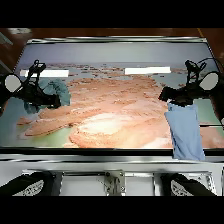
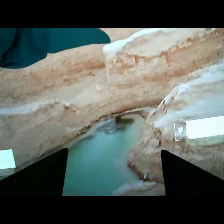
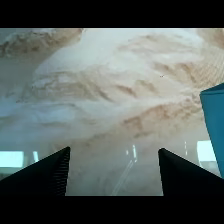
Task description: Fold the shirts.
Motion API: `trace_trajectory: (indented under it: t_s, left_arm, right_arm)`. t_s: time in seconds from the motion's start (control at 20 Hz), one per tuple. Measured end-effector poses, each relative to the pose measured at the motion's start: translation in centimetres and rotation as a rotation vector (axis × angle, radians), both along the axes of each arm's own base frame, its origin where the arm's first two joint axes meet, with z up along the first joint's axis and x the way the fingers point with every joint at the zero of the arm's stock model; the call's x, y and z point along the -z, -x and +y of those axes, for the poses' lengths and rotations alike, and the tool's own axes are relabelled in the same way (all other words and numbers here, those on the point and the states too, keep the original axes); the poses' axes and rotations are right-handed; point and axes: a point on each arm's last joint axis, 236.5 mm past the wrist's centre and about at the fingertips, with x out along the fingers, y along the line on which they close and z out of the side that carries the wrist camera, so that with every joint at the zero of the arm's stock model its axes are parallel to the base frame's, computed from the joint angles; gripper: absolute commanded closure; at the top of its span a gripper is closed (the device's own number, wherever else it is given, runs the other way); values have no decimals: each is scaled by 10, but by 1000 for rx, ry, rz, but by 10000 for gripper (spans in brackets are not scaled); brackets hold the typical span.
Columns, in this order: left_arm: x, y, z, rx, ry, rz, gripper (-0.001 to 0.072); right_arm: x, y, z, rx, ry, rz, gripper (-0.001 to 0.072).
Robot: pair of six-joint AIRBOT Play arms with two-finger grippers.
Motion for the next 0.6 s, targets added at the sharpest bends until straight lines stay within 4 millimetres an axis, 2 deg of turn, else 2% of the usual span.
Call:
trace_trajectory:
  t_s: [0.6]
  left_arm:
    - [0, 0, 0, 0, 0, 0, 1]
  right_arm:
    - [-1, -2, 0, 2, 0, -9, 37]
